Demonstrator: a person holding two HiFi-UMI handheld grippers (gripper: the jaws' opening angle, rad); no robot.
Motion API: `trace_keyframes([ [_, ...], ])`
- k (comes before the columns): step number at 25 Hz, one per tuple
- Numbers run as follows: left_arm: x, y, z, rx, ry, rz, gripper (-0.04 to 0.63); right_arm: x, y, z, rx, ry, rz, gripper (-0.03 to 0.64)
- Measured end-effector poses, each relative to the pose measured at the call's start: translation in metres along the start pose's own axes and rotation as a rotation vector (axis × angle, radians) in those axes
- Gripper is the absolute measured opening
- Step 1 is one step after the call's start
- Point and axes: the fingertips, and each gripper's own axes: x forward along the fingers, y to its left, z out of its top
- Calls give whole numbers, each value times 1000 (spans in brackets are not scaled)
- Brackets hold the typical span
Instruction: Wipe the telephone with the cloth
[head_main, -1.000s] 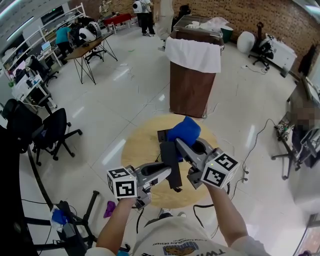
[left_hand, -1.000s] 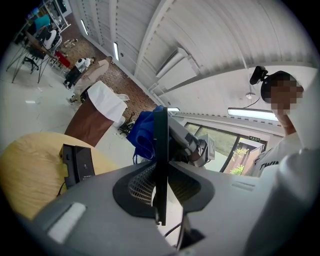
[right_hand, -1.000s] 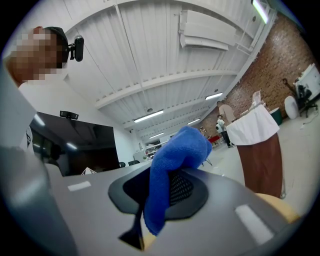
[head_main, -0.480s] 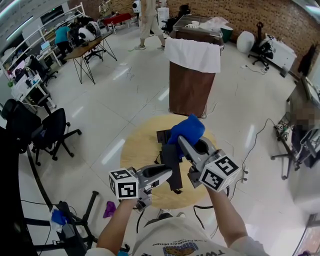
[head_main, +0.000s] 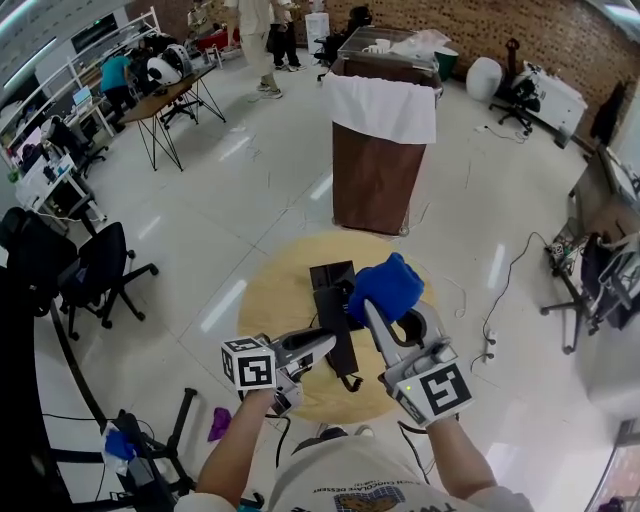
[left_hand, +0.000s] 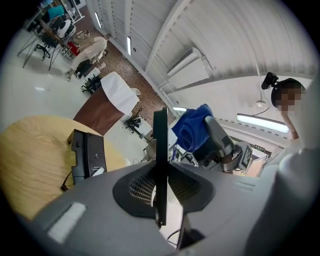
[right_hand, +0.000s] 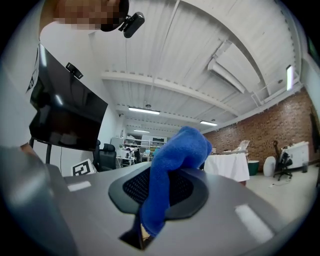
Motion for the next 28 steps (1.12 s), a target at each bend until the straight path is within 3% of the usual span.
trace_keyframes([
  [6,4,57,-6,-38,43,54,63,-6,-1,-19,2,49,-40,60],
  [9,7,82,-10,-86,59,54,63,-7,-1,-30,7,76,-48,60],
  [13,15,112,-13,-95,87,63,63,-11,-4,-41,18,114,-64,60],
  [16,17,137,-19,-147,104,80,63,-11,-5,-49,19,142,-72,60],
  [28,23,195,-30,-220,179,93,61,0,-2,-82,46,237,-105,60],
])
